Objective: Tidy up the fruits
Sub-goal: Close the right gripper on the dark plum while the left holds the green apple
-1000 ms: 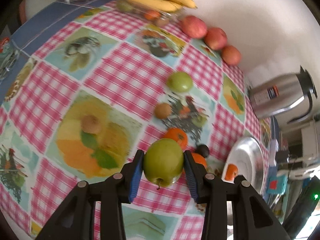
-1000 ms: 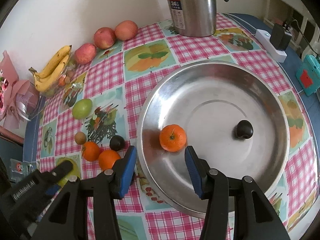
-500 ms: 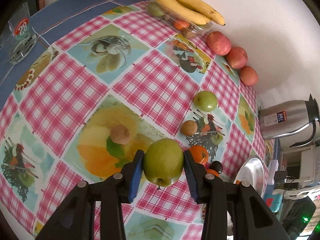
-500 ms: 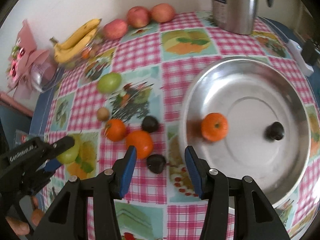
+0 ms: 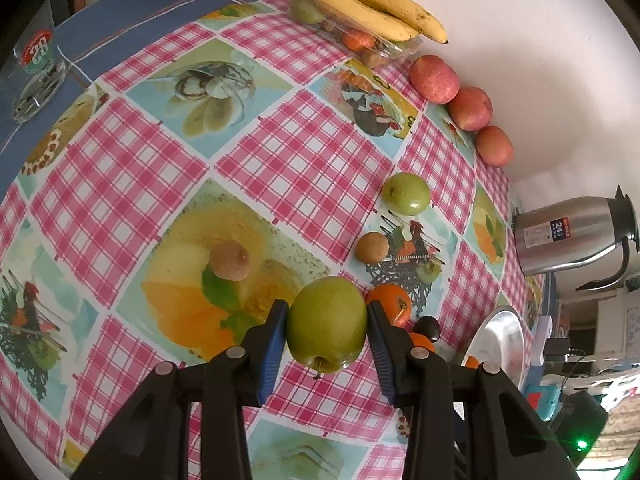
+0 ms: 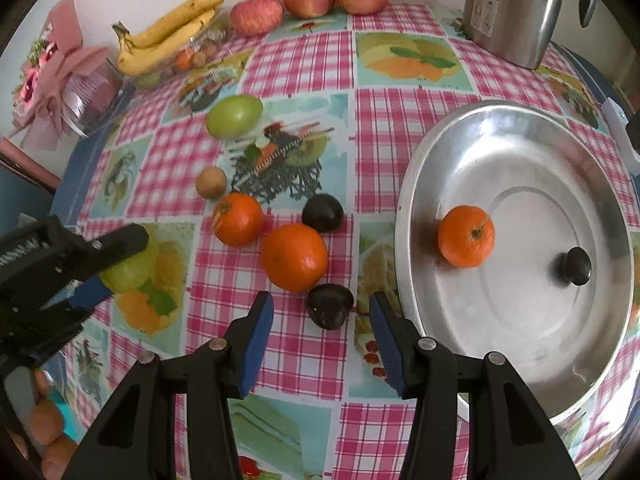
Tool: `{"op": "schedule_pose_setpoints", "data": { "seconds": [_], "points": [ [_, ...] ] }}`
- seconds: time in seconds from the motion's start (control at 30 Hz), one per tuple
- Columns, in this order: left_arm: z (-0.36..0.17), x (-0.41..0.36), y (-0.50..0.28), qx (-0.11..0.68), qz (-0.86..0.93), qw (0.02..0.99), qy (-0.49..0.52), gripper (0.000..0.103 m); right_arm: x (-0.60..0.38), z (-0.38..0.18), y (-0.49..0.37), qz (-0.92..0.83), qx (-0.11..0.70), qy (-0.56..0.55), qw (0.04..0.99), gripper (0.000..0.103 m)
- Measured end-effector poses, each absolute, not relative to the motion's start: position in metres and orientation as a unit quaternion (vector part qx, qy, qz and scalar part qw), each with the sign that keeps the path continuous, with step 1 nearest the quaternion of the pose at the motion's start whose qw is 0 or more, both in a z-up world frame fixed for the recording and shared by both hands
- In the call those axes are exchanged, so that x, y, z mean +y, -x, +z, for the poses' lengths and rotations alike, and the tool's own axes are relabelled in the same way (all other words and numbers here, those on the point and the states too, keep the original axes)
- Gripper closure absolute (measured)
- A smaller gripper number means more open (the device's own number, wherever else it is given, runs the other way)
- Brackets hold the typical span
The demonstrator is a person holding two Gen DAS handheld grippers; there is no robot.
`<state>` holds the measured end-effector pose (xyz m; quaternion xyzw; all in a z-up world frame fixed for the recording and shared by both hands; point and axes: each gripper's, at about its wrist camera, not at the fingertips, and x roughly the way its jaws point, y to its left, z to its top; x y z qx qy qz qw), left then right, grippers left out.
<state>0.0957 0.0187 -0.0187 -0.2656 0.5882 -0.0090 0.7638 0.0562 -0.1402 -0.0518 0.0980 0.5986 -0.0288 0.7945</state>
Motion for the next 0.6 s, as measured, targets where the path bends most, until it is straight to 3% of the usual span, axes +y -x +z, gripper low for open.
{"op": "schedule_pose_setpoints", "data": {
  "seconds": [0.6],
  "points": [
    [-0.023, 0.017, -0.099, 0.593, -0.018, 0.762, 0.259, 0.061, -0.13, -0.072, -0.062, -0.036, 0.62, -0.059, 0.782, 0.054]
  ]
}}
